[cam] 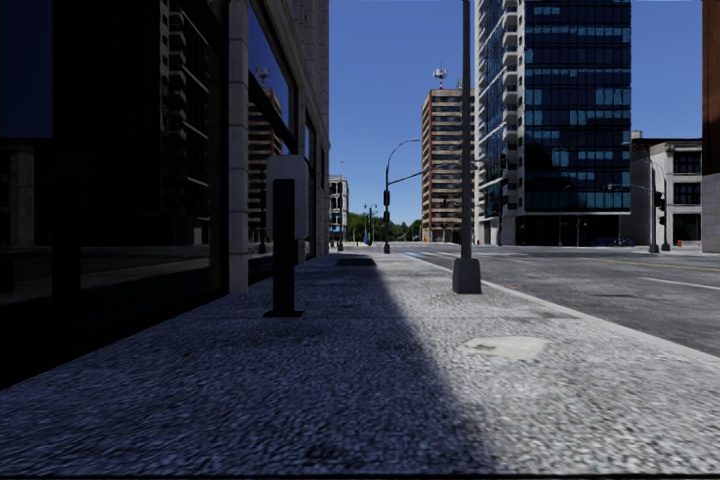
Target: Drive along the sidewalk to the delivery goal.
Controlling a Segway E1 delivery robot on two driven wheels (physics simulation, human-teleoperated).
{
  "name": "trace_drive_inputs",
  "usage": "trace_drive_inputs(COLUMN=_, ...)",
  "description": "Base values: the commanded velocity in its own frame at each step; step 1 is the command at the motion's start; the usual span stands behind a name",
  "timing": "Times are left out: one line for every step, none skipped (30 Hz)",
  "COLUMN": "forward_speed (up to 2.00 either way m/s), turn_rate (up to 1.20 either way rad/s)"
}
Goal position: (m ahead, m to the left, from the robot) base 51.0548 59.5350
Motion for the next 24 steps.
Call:
trace_drive_inputs(forward_speed=2.00, turn_rate=0.00)
trace_drive_inputs(forward_speed=2.00, turn_rate=0.00)
trace_drive_inputs(forward_speed=2.00, turn_rate=0.00)
trace_drive_inputs(forward_speed=2.00, turn_rate=0.00)
trace_drive_inputs(forward_speed=2.00, turn_rate=0.00)
trace_drive_inputs(forward_speed=2.00, turn_rate=0.00)
trace_drive_inputs(forward_speed=2.00, turn_rate=0.00)
trace_drive_inputs(forward_speed=2.00, turn_rate=0.00)
trace_drive_inputs(forward_speed=2.00, turn_rate=0.00)
trace_drive_inputs(forward_speed=2.00, turn_rate=0.00)
trace_drive_inputs(forward_speed=2.00, turn_rate=0.00)
trace_drive_inputs(forward_speed=2.00, turn_rate=0.00)
trace_drive_inputs(forward_speed=2.00, turn_rate=0.00)
trace_drive_inputs(forward_speed=2.00, turn_rate=0.00)
trace_drive_inputs(forward_speed=2.00, turn_rate=0.00)
trace_drive_inputs(forward_speed=2.00, turn_rate=0.00)
trace_drive_inputs(forward_speed=2.00, turn_rate=0.00)
trace_drive_inputs(forward_speed=2.00, turn_rate=0.00)
trace_drive_inputs(forward_speed=2.00, turn_rate=0.00)
trace_drive_inputs(forward_speed=2.00, turn_rate=0.00)
trace_drive_inputs(forward_speed=2.00, turn_rate=0.00)
trace_drive_inputs(forward_speed=2.00, turn_rate=0.00)
trace_drive_inputs(forward_speed=2.00, turn_rate=0.00)
trace_drive_inputs(forward_speed=2.00, turn_rate=0.00)
